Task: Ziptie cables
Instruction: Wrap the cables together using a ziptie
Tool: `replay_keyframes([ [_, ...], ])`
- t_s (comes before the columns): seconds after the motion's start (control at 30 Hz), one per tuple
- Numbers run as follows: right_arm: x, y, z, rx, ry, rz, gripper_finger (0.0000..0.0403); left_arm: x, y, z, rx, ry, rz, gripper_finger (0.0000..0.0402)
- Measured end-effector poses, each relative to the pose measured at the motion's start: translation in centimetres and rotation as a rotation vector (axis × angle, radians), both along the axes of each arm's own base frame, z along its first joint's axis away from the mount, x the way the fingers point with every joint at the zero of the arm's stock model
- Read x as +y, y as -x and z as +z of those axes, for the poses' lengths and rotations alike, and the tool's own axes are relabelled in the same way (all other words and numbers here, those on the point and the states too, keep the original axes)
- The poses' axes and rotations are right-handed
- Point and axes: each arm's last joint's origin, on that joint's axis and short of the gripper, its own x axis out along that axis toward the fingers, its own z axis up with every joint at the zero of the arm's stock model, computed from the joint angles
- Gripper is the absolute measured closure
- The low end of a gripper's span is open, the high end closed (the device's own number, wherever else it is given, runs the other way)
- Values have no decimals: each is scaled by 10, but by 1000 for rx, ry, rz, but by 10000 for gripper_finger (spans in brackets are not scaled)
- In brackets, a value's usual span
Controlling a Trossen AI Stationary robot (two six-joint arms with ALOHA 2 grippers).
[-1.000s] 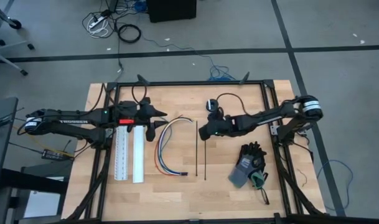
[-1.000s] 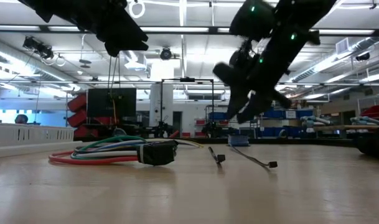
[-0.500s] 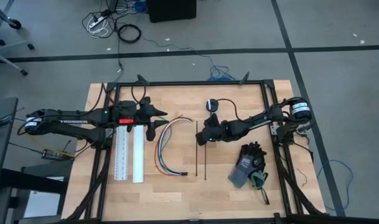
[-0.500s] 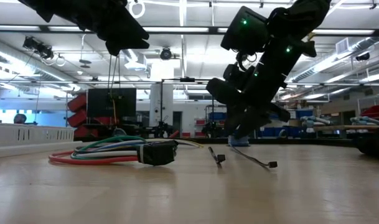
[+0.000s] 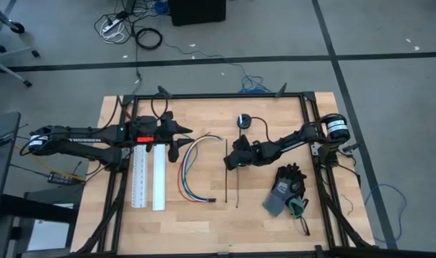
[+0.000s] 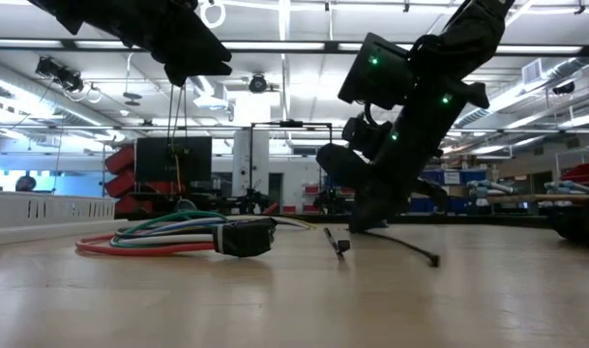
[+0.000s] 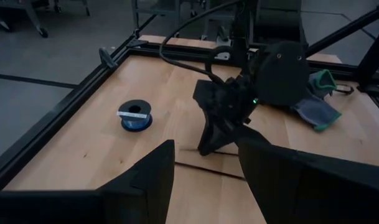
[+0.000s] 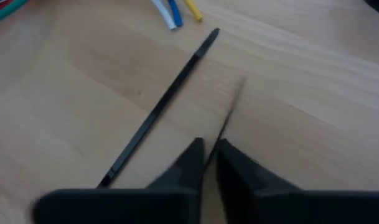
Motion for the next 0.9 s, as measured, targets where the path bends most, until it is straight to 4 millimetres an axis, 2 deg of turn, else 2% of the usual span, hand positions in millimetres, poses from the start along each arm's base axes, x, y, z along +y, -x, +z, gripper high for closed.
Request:
replay_keyframes([
  [0.2, -2, -1, 3, 9, 5, 34, 401, 0, 0, 0, 2, -1, -1, 229],
  [0.33, -2, -1, 19, 6, 38, 91, 402, 0, 0, 0, 2, -1, 0, 229],
  [0.53, -4, 5, 69, -109, 139, 123, 402, 0, 0, 0, 4, 0, 0, 229],
  [0.7, -5, 21, 114, -212, 229, 144, 403, 0, 0, 0, 3, 3, -8, 229],
  [0.9, -8, 43, 156, -295, 344, 135, 403, -3, -3, -4, -20, 97, -102, 229],
])
